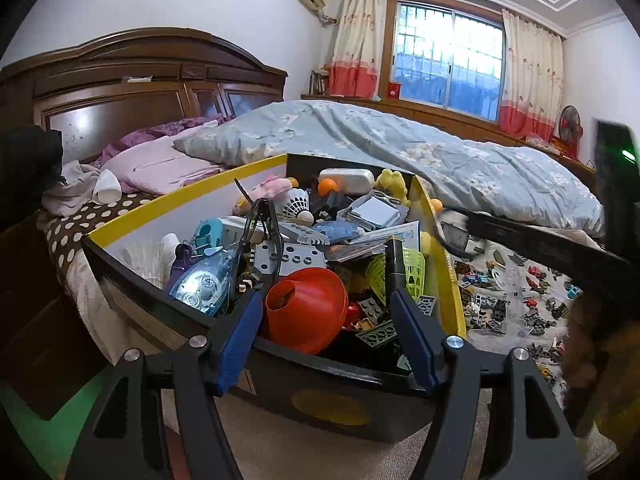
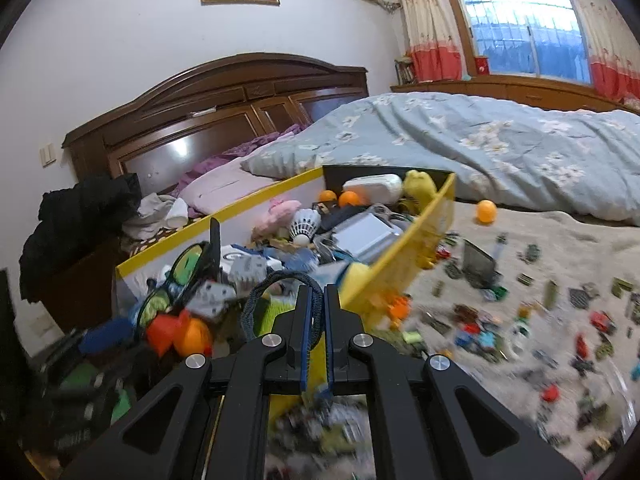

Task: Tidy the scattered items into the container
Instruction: 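Lower the cable loop into the yellow box and open the right tool, then close the right tool on the clear ribbed reflector strip while the left withdraws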

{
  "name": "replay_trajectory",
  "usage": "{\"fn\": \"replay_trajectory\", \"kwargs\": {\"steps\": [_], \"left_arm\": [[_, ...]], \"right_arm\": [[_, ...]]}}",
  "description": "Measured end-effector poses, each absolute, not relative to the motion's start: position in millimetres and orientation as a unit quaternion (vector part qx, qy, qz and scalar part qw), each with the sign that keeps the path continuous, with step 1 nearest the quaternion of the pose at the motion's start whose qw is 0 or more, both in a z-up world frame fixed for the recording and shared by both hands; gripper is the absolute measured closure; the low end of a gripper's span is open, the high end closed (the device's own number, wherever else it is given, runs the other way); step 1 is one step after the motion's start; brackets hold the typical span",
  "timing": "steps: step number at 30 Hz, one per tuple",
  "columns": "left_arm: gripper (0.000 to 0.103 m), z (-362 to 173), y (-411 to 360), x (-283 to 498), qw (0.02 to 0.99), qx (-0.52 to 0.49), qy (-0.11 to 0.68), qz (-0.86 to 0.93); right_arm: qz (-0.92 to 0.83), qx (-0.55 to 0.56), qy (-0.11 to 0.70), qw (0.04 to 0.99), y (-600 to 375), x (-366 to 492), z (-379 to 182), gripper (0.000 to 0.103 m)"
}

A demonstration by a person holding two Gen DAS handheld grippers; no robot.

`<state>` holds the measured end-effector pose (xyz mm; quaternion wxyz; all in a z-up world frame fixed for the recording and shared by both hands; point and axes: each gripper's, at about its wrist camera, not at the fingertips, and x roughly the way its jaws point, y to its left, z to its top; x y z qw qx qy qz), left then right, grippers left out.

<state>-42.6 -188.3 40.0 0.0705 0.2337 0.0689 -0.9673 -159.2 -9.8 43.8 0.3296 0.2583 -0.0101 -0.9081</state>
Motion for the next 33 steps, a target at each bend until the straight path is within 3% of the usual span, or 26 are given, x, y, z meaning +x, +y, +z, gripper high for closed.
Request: {"fn": "replay_trajectory", "kwargs": {"steps": [6,8,11,27,33], "left_arm": [[0.032,39.1,-185.9,-41.3,0.067,0.231,0.067,-0.968],[0.031,39.0,-185.4,-41.3,0.067,0.231,0.067,-0.968],[0.030,39.2,-185.2,-41.9,0.067,0.230,0.067,-0.969],[0.028,44.5,-176.6,-42.7,0.056,0.227,0.074,-0.969],[0.028,52.4,-153.7,-43.7,0.029,0.222,0.059,-0.973]], "right_arm": [[-0.899,0.280,0.003,0.338,-43.2,-186.5,39.1,0.095],[-0.898,0.283,0.004,0.338,-47.6,-188.8,36.9,0.079],[-0.902,0.273,0.007,0.335,-47.9,-184.7,37.5,0.065],[-0.903,0.271,-0.003,0.333,12.5,-130.8,43.5,0.065],[-0.920,0.282,-0.020,0.272,82.4,-106.1,28.2,0.065]]}}
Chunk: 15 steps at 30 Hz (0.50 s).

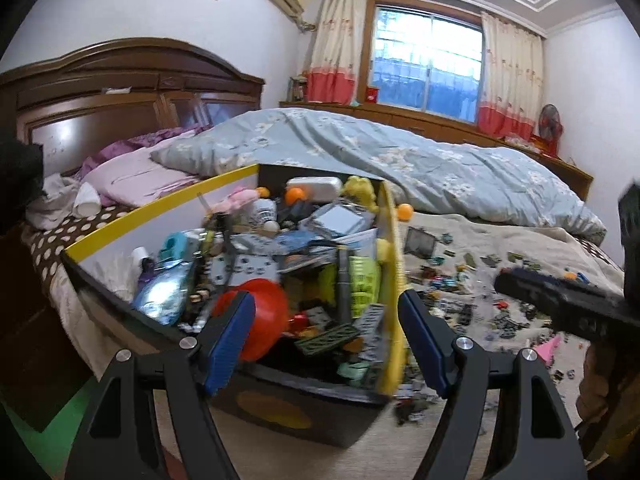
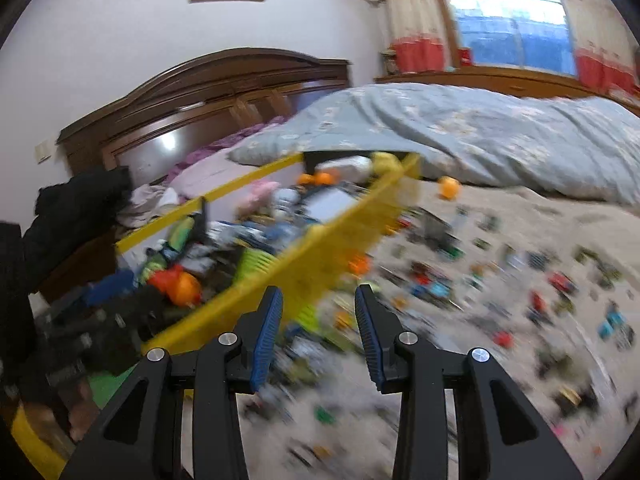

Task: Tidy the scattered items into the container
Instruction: 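Close the right tool on the clear ribbed reflector strip while the left withdraws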

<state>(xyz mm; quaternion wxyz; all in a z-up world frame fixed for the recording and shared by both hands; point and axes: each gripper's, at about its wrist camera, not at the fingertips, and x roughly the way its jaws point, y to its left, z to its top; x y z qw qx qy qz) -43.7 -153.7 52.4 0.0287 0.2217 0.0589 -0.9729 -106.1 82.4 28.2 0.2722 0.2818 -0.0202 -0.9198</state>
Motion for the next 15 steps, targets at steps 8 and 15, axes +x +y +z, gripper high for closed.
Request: {"fn": "replay_trajectory", "kwargs": {"steps": [8,15], "left_arm": [[0.028,54.2,-107.6,-52.9,-0.038,0.235,0.054,-0.970],[0.028,48.2,-62.9,-57.0,-0.083,0.250,0.036,-0.964]], "right_arm": [[-0.941,0.313,-0.031,0.123,183.0,-97.6,-7.4,0.065],[-0.945,0.321,0.009,0.055,229.6,-124.9,-18.3,0.065]]}}
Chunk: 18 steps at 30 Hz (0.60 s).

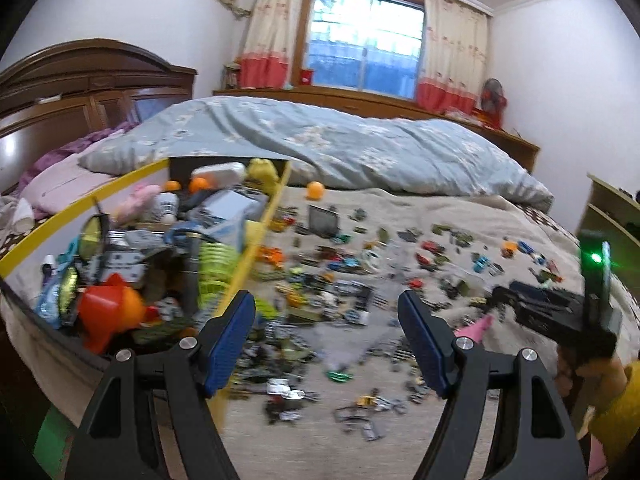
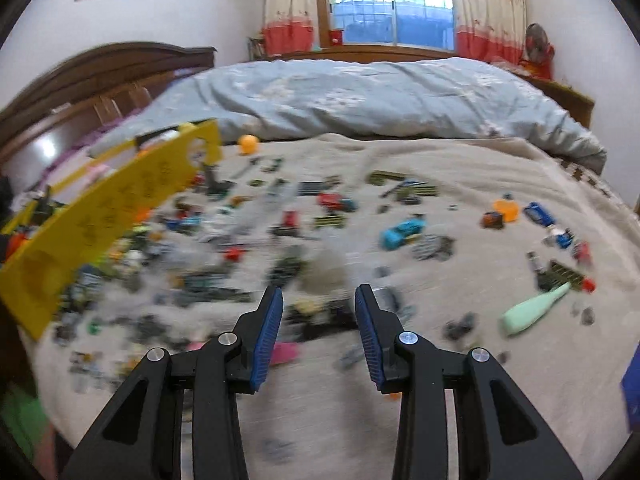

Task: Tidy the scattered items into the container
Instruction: 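Close the right tool on the clear ribbed reflector strip while the left withdraws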

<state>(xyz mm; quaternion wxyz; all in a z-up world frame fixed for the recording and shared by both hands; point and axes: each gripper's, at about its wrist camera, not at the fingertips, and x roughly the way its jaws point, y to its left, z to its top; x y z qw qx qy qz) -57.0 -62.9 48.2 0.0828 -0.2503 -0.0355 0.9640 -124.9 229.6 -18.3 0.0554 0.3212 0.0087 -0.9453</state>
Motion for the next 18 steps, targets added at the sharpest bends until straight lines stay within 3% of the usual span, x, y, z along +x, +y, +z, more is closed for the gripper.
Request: {"fn": "replay_trajectory", "kwargs": {"steps": [7,18], "left_arm": [[0.028,33.7,-34.7,-67.2,0.106,-0.285,-0.019,0.953],[0.028,15.2,-13.1,-81.2,0.120,-0.322,-0.017,0.939]], "right_arm": [[-0.935,0.346,0.008,0.074,239.0,-151.6,-27.5,0.065],[-0.921,0.378,0.042,0.085,230.6,-169.1,-40.7,0.076]]}}
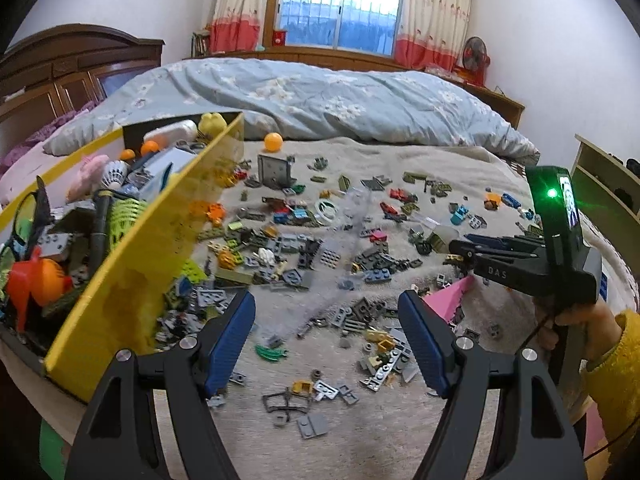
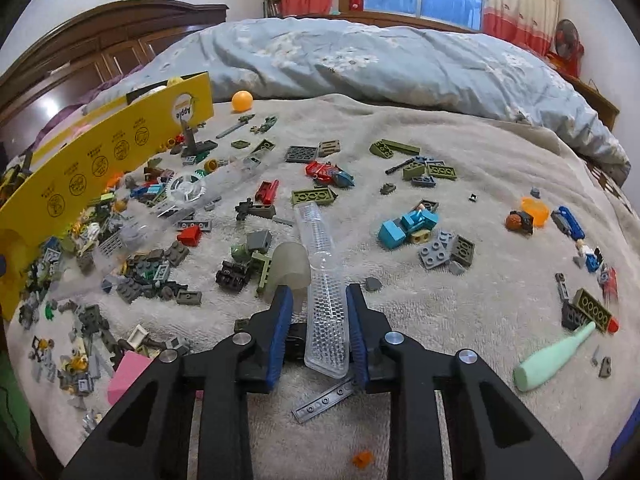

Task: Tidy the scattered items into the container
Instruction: 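Close the right tool on the clear ribbed reflector strip while the left withdraws, then lift the clear reflector strip with the right tool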

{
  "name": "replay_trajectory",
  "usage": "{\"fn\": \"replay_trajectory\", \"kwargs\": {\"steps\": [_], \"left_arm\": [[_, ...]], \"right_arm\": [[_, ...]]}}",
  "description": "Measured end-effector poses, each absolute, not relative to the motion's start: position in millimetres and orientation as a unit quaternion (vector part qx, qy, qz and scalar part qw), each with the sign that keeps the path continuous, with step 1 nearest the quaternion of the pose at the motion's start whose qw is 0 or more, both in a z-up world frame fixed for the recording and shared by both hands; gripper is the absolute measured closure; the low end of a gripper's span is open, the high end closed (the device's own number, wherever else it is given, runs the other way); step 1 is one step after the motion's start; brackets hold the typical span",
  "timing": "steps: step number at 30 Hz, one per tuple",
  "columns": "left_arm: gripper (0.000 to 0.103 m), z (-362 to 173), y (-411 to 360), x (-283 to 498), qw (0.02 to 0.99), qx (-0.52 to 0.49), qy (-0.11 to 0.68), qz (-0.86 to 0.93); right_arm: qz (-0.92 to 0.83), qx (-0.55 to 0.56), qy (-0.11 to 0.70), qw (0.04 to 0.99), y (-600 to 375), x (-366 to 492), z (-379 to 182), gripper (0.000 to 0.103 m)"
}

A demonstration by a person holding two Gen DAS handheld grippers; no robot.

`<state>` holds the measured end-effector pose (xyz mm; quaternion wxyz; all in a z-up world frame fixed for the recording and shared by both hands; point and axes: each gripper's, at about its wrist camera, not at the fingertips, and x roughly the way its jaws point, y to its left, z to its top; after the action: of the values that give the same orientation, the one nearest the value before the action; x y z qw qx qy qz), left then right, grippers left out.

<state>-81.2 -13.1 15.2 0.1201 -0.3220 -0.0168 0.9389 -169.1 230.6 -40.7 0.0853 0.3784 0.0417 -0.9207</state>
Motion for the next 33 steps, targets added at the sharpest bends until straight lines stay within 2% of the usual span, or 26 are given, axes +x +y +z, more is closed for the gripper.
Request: {"fn": "replay_trajectory", "kwargs": {"steps": [5,7,16,23,33], "left_arm": [[0.028,11.0,-5.4,-83.3,0.126,-0.329,-0.009,0.936],[0.028,10.1,-2.3,-84.5,0.130,-0.332,-0.008,0.934],[0.028,10.2,22.7,-95.2,0.162,-0.338,-0.004,0.927],[0.028,15.7,61.4,-112.3,0.195,-0.331,0.030,0.923],[0.028,12.7,161.1,-190.9,0.249,-0.354,0.092,0.897]], "right_arm": [[-0.933,0.352,0.024,0.066,241.1,-153.0,-27.5,0.078],[-0.939,0.338,0.009,0.059,251.4,-138.8,-19.7,0.084],[-0.932,0.363,0.005,0.006,298.8,-81.3,-33.4,0.084],[-0.935,0.353,-0.019,0.015,313.7,-59.3,-36.6,0.084],[-0.940,0.317,-0.122,0.026,330.0,-73.7,-60.6,0.079]]}}
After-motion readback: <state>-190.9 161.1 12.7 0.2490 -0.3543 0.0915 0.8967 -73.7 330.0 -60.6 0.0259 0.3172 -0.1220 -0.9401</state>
